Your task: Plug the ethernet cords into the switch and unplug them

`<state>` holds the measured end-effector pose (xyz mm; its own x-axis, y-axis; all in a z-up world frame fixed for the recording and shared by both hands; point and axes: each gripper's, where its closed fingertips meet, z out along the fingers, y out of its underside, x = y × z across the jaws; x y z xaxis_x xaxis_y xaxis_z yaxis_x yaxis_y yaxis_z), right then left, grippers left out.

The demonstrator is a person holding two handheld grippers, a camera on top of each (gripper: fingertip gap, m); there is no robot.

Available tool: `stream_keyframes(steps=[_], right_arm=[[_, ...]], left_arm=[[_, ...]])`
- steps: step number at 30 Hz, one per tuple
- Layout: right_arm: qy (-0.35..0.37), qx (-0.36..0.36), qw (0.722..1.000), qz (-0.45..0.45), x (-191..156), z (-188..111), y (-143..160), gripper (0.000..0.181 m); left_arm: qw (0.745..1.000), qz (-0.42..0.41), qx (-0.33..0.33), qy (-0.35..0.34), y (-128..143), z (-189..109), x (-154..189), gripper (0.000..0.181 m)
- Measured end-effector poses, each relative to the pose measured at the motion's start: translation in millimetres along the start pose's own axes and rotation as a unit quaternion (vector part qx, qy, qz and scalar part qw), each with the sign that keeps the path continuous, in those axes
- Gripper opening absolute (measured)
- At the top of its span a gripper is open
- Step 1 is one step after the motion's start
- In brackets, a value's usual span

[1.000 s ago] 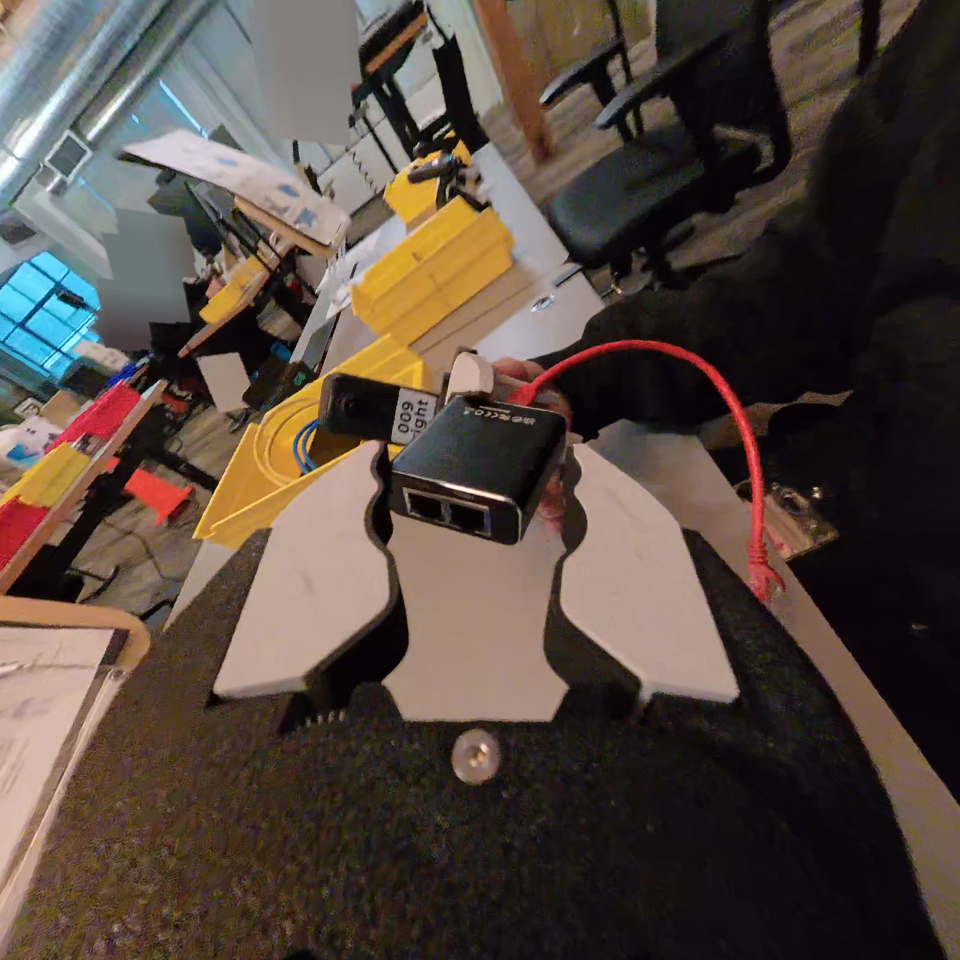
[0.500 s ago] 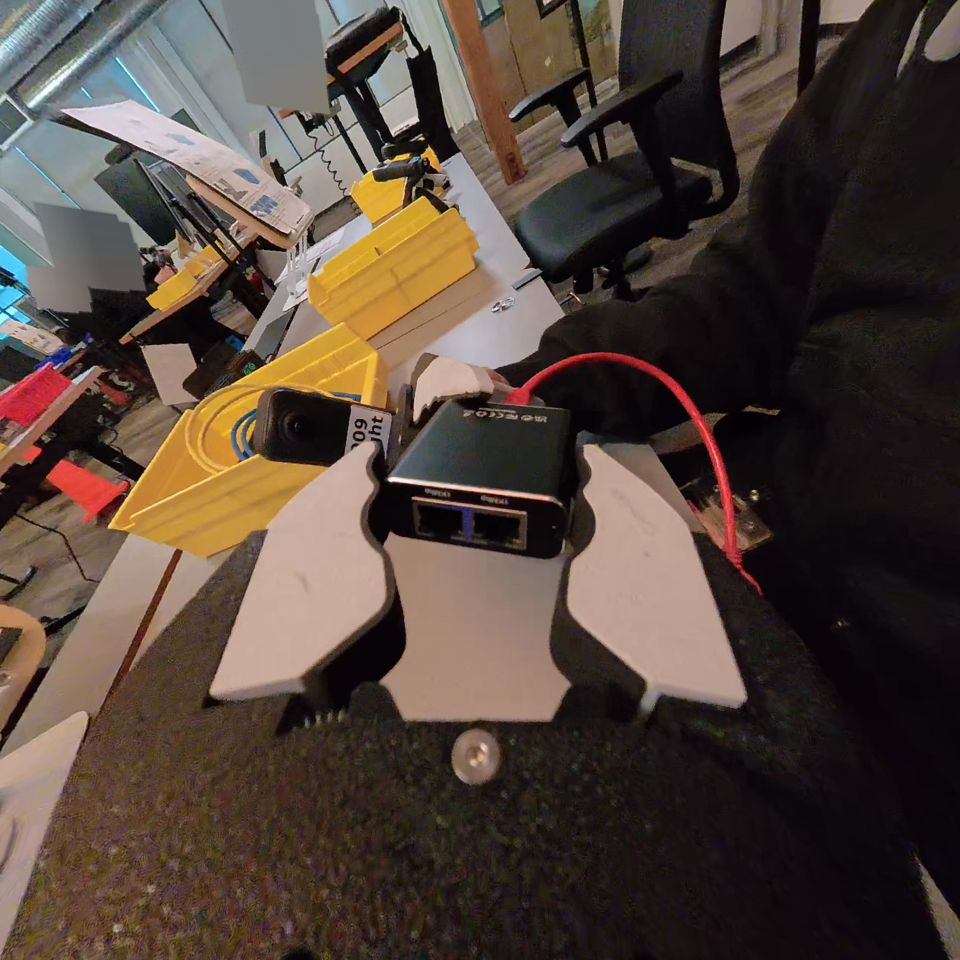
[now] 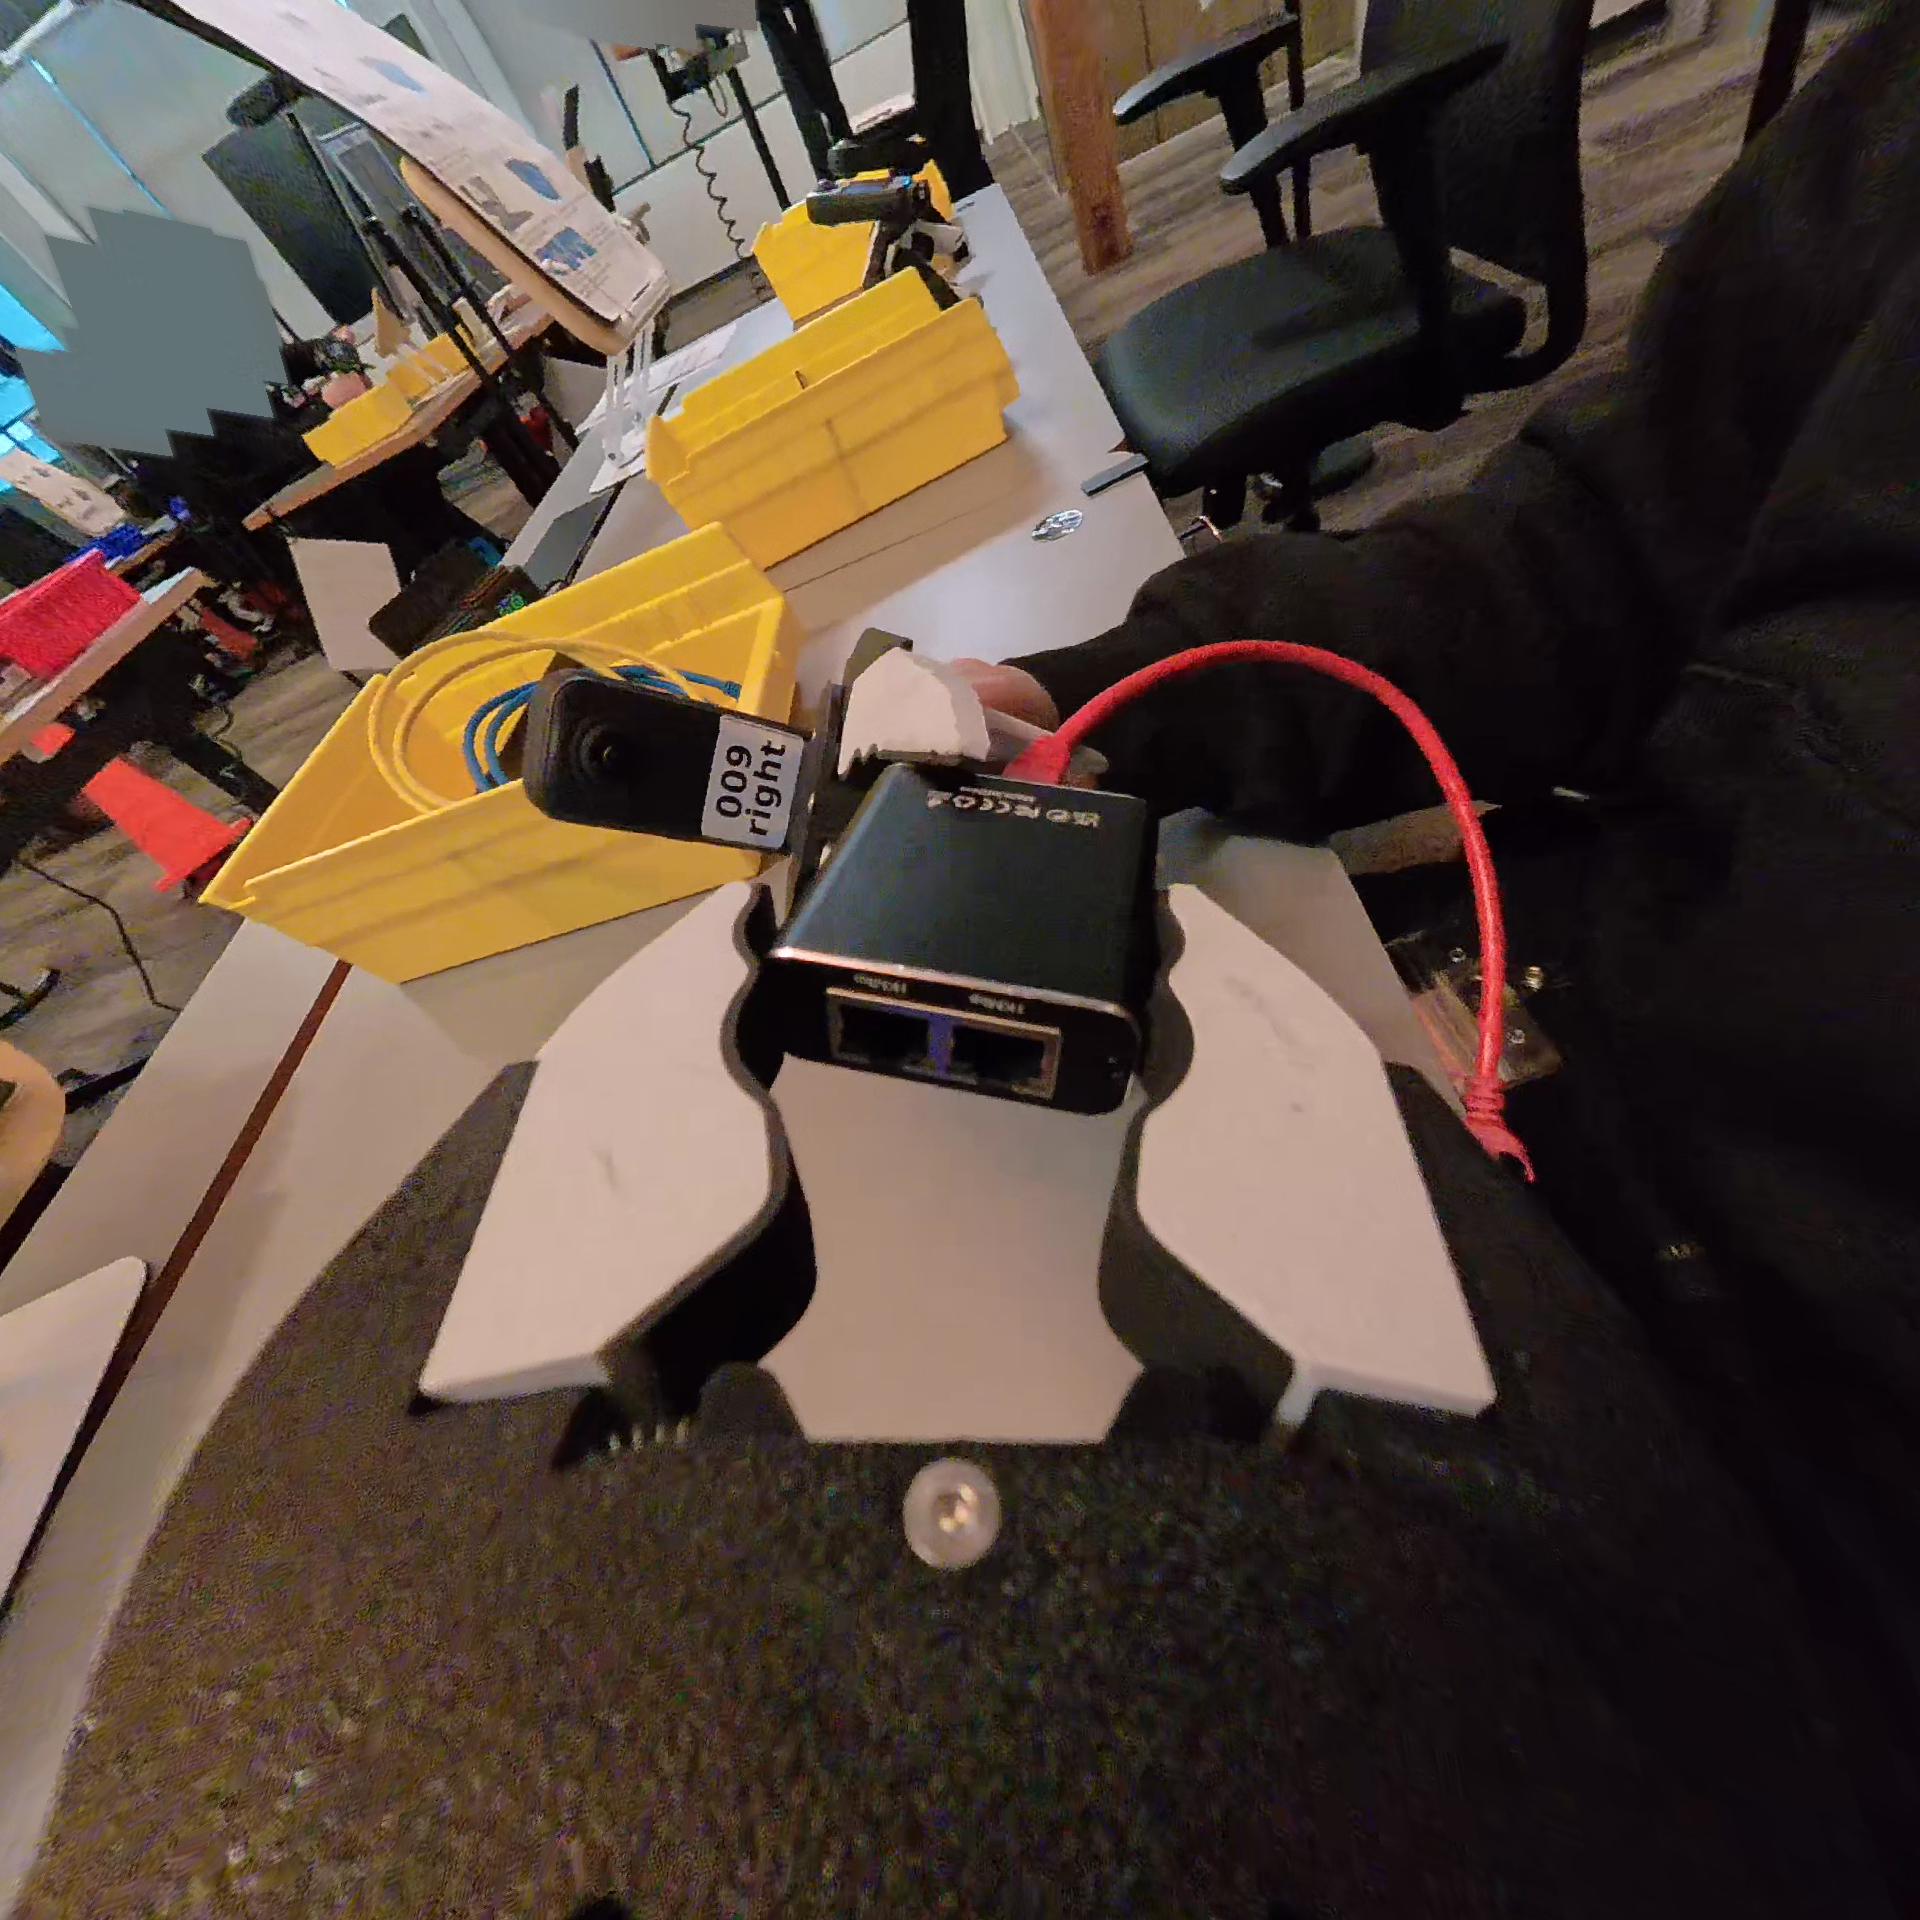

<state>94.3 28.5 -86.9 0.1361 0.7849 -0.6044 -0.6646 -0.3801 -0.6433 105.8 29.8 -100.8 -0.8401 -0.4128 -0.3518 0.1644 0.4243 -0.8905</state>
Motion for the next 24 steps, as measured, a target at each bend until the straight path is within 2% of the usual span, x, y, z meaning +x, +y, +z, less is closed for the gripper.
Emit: stream_keyframes(steps=[3, 6, 7, 8, 10, 12, 14, 15, 16, 18, 20, 24], right_arm=[[0.024, 0.010, 1.000, -0.016, 5.5, -5.6, -3.6, 0.029], [0.136, 0.090, 0.981, -0.103, 14.6, -34.4, -38.3, 0.045], [0.182, 0.116, 0.969, -0.123, 12.2, -50.2, -51.7, 0.051], [0.230, 0.132, 0.954, -0.142, 6.9, -66.5, -62.6, 0.047], [0.323, 0.143, 0.913, -0.203, -12.0, -90.2, -78.2, 0.051], [0.401, 0.151, 0.863, -0.267, -33.2, -99.6, -89.0, 0.053], [0.435, 0.152, 0.833, -0.306, -47.0, -90.4, -92.3, 0.055], [0.433, 0.159, 0.832, -0.307, -48.7, -81.2, -92.1, 0.054], [0.422, 0.166, 0.843, -0.289, -45.9, -70.0, -90.4, 0.053], [0.382, 0.170, 0.878, -0.235, -29.1, -43.2, -82.4, 0.051], [0.359, 0.174, 0.898, -0.186, -1.3, -22.8, -74.2, 0.050], [0.332, 0.213, 0.915, -0.079, 53.0, -8.5, -61.5, 0.049]], left_arm=[[1.000, -0.019, -0.003, -0.022, 4.3, 0.4, -0.4, 0.068], [0.997, -0.033, -0.011, -0.074, 10.1, -6.9, -12.4, 0.068], [0.994, -0.044, -0.012, -0.096, 13.6, -11.5, -18.9, 0.068], [0.991, -0.056, -0.014, -0.119, 19.1, -16.0, -26.1, 0.068], [0.982, -0.085, -0.017, -0.166, 29.9, -24.0, -39.6, 0.068], [0.970, -0.118, -0.011, -0.210, 40.5, -29.7, -52.2, 0.067], [0.956, -0.134, -0.001, -0.261, 48.4, -34.8, -66.0, 0.067], [0.948, -0.136, 0.009, -0.287, 49.2, -38.4, -72.1, 0.067], [0.940, -0.137, 0.020, -0.313, 48.9, -42.2, -77.3, 0.067], [0.926, -0.134, 0.044, -0.350, 45.4, -48.6, -83.1, 0.067], [0.918, -0.113, 0.057, -0.376, 40.2, -53.3, -82.8, 0.067], [0.907, -0.061, 0.068, -0.411, 31.0, -59.7, -74.1, 0.067]])
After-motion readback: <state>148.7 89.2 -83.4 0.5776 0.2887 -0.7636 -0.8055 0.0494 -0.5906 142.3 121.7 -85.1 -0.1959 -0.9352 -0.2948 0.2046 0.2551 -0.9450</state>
